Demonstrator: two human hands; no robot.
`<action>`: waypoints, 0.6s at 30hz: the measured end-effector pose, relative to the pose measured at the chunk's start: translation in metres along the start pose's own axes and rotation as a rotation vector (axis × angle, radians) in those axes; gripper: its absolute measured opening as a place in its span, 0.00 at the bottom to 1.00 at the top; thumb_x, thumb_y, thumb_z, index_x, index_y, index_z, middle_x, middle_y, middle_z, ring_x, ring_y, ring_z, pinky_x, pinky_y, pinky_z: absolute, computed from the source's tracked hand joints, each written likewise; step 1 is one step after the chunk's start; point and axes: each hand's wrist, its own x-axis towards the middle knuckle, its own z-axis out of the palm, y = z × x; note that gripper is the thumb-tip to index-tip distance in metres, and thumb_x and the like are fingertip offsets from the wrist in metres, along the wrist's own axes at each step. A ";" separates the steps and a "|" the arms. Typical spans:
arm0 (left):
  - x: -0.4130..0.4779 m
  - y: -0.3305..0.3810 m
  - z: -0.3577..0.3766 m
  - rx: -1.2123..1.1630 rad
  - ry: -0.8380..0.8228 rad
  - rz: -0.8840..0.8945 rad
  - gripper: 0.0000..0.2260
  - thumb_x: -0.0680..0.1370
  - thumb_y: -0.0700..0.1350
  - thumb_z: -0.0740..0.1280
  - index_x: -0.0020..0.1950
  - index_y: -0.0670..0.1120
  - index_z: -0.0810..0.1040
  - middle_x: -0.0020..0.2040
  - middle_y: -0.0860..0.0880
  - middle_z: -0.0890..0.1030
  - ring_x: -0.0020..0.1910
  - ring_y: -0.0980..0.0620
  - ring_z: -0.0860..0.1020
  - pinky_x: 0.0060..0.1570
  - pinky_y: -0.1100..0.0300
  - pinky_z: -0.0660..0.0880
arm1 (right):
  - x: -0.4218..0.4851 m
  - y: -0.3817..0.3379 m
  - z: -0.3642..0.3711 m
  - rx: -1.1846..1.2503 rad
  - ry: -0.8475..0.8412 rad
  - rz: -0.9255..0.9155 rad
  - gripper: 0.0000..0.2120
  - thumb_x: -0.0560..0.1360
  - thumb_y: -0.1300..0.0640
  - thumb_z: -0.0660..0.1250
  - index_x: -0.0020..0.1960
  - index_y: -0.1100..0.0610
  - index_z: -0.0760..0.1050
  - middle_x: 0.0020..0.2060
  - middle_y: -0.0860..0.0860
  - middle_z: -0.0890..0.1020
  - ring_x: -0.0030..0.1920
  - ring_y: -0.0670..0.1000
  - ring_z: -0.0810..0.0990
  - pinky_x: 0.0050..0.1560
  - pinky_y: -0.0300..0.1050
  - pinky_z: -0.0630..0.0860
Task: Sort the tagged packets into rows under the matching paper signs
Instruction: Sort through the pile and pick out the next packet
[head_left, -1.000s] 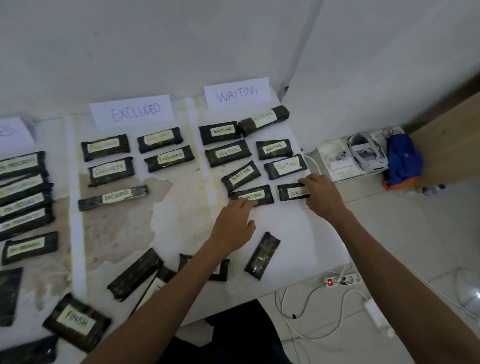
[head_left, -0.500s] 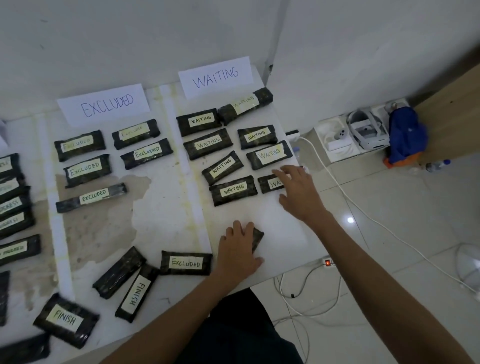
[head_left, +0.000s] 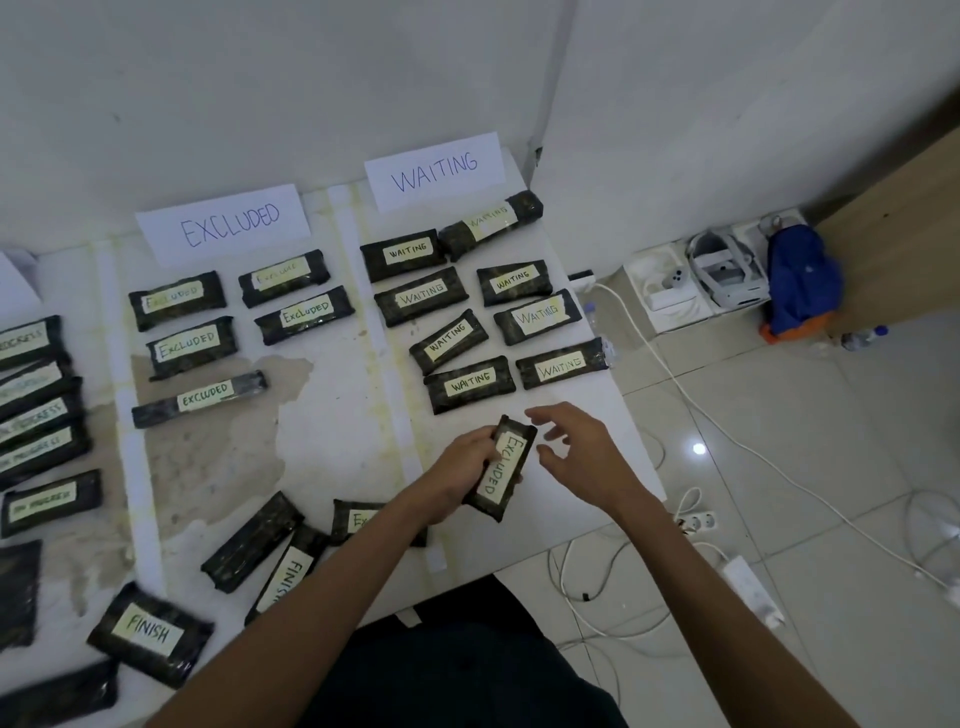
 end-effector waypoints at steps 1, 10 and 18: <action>0.000 0.000 -0.002 -0.006 0.020 -0.007 0.14 0.77 0.33 0.53 0.55 0.43 0.74 0.44 0.40 0.80 0.42 0.45 0.81 0.44 0.53 0.78 | -0.001 -0.002 0.002 -0.010 -0.002 -0.008 0.21 0.72 0.64 0.69 0.63 0.52 0.73 0.56 0.50 0.77 0.47 0.46 0.77 0.47 0.37 0.75; -0.006 -0.018 -0.023 -0.158 0.312 0.023 0.12 0.76 0.35 0.62 0.60 0.42 0.71 0.52 0.42 0.80 0.47 0.47 0.80 0.43 0.54 0.80 | -0.009 -0.050 0.037 -0.009 0.014 0.070 0.25 0.70 0.49 0.72 0.64 0.51 0.71 0.52 0.47 0.73 0.45 0.47 0.76 0.45 0.40 0.76; -0.036 -0.028 -0.069 -0.233 0.421 0.126 0.14 0.76 0.34 0.64 0.60 0.44 0.68 0.55 0.42 0.76 0.52 0.45 0.78 0.47 0.54 0.79 | 0.010 -0.093 0.093 -0.076 -0.019 -0.072 0.20 0.72 0.55 0.70 0.63 0.56 0.74 0.52 0.53 0.75 0.48 0.52 0.76 0.45 0.38 0.71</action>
